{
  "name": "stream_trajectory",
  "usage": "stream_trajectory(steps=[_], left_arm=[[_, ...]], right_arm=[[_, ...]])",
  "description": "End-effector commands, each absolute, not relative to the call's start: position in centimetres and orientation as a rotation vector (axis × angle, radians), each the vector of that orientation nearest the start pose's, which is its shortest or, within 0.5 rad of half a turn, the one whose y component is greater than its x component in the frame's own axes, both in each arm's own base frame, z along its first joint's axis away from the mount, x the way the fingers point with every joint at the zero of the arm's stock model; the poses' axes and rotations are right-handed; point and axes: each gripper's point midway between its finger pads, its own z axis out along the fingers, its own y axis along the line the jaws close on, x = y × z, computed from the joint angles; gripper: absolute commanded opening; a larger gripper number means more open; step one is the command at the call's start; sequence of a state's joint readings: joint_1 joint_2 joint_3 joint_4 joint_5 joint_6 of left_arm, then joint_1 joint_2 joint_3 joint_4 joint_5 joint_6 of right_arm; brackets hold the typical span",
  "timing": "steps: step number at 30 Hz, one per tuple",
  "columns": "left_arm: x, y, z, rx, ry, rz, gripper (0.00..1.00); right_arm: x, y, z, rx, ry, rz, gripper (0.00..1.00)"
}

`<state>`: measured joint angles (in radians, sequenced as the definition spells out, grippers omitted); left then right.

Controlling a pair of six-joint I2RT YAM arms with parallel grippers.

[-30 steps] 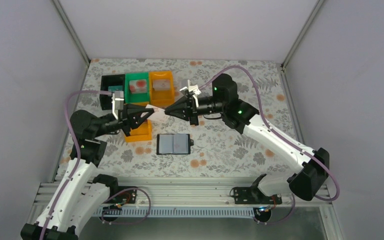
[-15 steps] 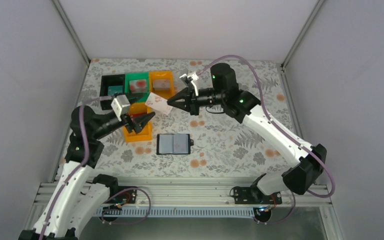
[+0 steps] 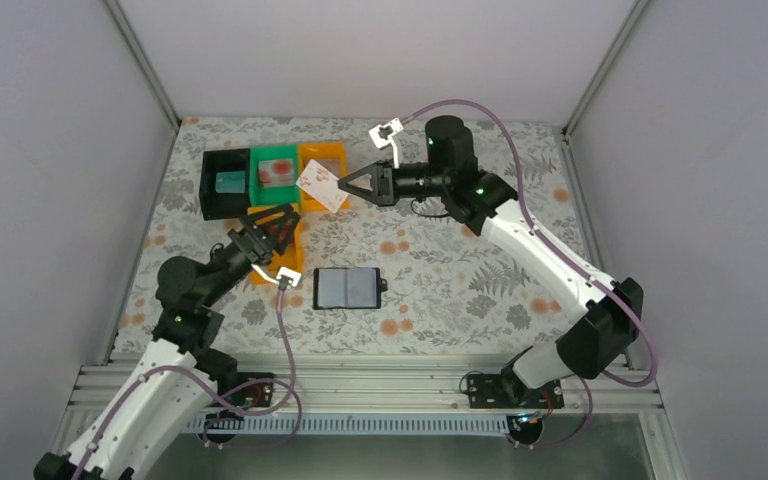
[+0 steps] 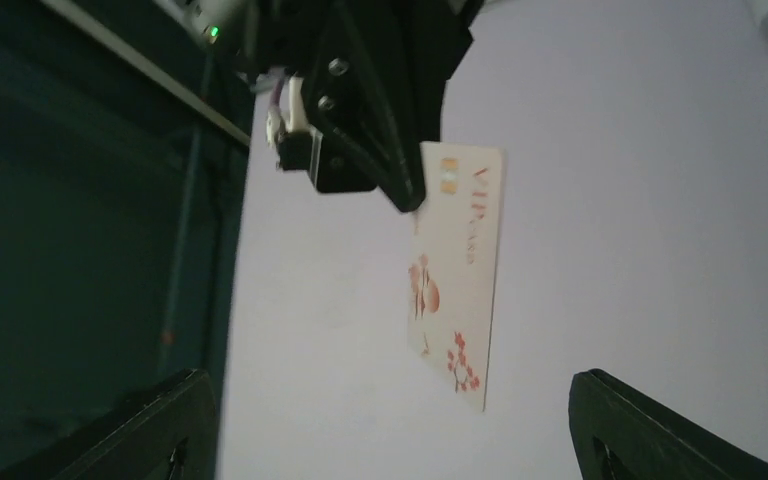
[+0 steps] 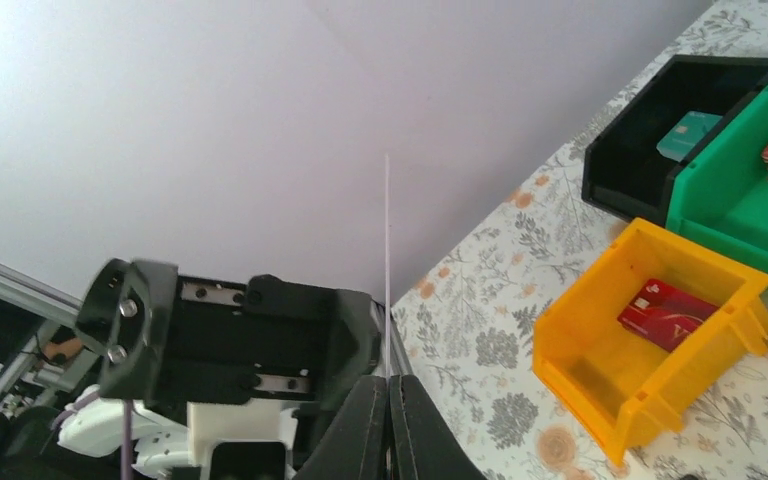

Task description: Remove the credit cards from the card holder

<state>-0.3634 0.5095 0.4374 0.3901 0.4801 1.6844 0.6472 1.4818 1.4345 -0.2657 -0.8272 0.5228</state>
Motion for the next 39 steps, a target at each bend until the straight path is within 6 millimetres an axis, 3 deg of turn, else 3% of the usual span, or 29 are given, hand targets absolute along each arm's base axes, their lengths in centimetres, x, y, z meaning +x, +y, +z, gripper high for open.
stream_trajectory(steps=[1,6,9,12,17,21,22,23,24,25,26,27,31,34,39], left_arm=[[20.6,-17.2,38.5,1.246,-0.042,1.212,0.88],[22.6,-18.1,39.4,1.251,0.001,1.234,0.85],[23.0,-18.8,38.3,1.302,0.007,1.211,0.75],[23.5,-19.1,38.4,1.314,0.034,1.198,0.55],[24.2,-19.1,37.9,1.361,0.080,1.186,0.04],[25.1,-19.0,36.9,1.412,0.180,1.136,0.02],[25.4,-18.9,36.5,1.446,0.227,1.114,0.02],[25.8,-18.8,35.8,1.489,0.282,1.080,0.02],[26.0,-18.7,35.3,1.525,0.348,1.038,0.02],[26.4,-18.5,34.4,1.572,0.434,0.987,0.03],[26.9,-18.3,33.7,1.599,0.528,0.933,0.02],[27.5,-18.0,33.0,1.606,0.668,0.861,0.02],[29.8,-17.4,30.7,1.607,1.133,0.626,0.02],[31.9,-17.7,29.1,1.561,1.399,0.514,0.02],[36.0,-19.2,26.1,1.560,1.564,0.484,0.02]], right_arm=[[25.9,36.2,38.2,-0.731,1.915,1.606,0.04],[25.3,37.1,38.1,-0.759,1.912,1.619,0.04],[25.1,37.3,38.3,-0.775,1.902,1.621,0.04],[24.7,37.8,38.2,-0.807,1.903,1.626,0.04],[24.5,37.9,37.7,-0.827,1.913,1.625,0.04],[24.7,37.8,38.0,-0.824,1.913,1.601,0.04],[25.0,37.5,38.0,-0.810,1.922,1.570,0.14],[25.5,37.1,37.9,-0.784,1.937,1.523,0.34],[26.1,36.5,37.9,-0.753,1.950,1.466,0.56],[26.8,35.7,37.9,-0.721,1.961,1.407,0.70],[27.6,34.7,38.0,-0.683,1.963,1.339,0.94],[28.4,33.5,37.9,-0.637,1.970,1.266,0.99],[31.9,27.3,36.7,-0.418,2.002,0.930,0.99],[33.6,23.5,35.7,-0.324,2.000,0.789,0.99],[36.1,20.4,34.1,-0.270,1.978,0.751,0.99]])
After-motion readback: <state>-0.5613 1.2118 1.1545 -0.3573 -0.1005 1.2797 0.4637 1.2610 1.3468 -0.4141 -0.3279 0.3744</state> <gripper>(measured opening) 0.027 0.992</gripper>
